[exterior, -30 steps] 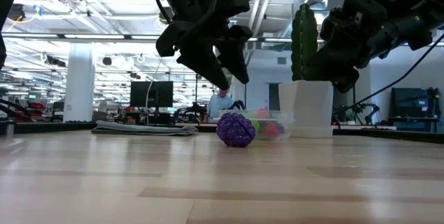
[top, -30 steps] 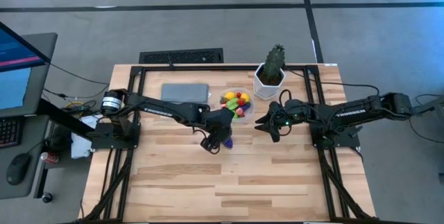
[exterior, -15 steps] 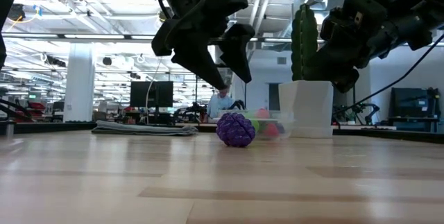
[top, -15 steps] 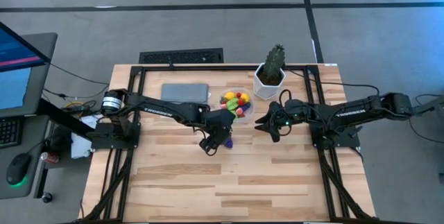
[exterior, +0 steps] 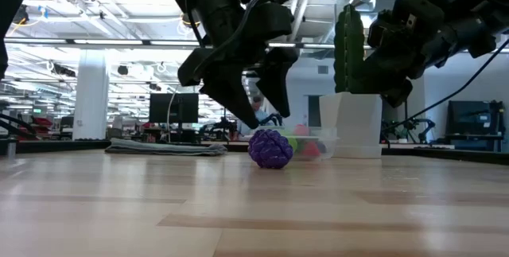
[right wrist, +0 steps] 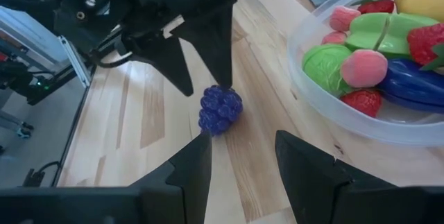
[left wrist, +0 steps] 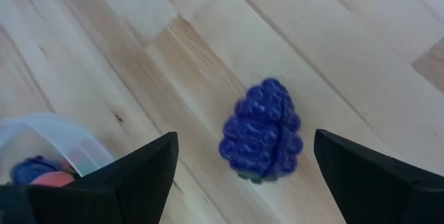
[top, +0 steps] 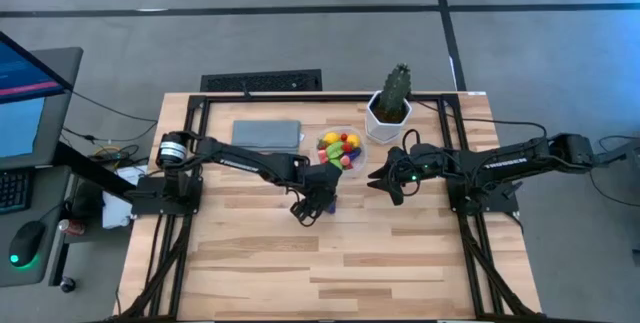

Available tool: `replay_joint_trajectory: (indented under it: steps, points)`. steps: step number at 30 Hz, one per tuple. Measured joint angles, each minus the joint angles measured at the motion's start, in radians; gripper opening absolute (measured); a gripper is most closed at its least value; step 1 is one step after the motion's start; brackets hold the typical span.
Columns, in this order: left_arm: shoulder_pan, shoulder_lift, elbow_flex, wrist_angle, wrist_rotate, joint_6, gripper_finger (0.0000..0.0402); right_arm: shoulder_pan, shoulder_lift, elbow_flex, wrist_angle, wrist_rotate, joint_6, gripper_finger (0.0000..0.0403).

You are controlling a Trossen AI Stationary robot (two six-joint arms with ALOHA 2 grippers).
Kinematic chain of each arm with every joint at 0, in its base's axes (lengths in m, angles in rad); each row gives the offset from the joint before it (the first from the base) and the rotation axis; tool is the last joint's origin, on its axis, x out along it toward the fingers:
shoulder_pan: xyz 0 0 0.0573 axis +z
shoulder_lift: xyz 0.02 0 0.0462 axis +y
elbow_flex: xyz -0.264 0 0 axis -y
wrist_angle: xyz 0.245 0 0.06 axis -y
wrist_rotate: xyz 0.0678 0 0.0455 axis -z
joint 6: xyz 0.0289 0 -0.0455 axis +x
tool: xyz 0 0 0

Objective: Pick and placing Produce into tupperware
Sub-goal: Put the grapes into the transparent bin

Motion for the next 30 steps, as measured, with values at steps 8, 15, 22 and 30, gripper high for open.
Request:
replay_joint_trajectory:
  steps: [8,15,22,30]
  points:
    - [-0.002,0.033,0.0,-0.006,0.034,0.021,0.0327,0.0,0.0,0.0,-0.003,0.0,0.0,0.0182]
    - [-0.007,0.064,0.001,-0.003,0.038,0.01,0.0327,0.0,0.0,0.0,-0.014,0.0,0.0,0.0182]
    - [0.0,0.072,0.001,0.003,0.035,0.008,0.0327,0.0,0.0,-0.001,-0.016,0.002,-0.005,0.0182]
    - [0.0,0.13,0.023,0.001,0.04,-0.021,0.0327,-0.001,0.0,-0.001,-0.02,0.006,-0.007,0.0182]
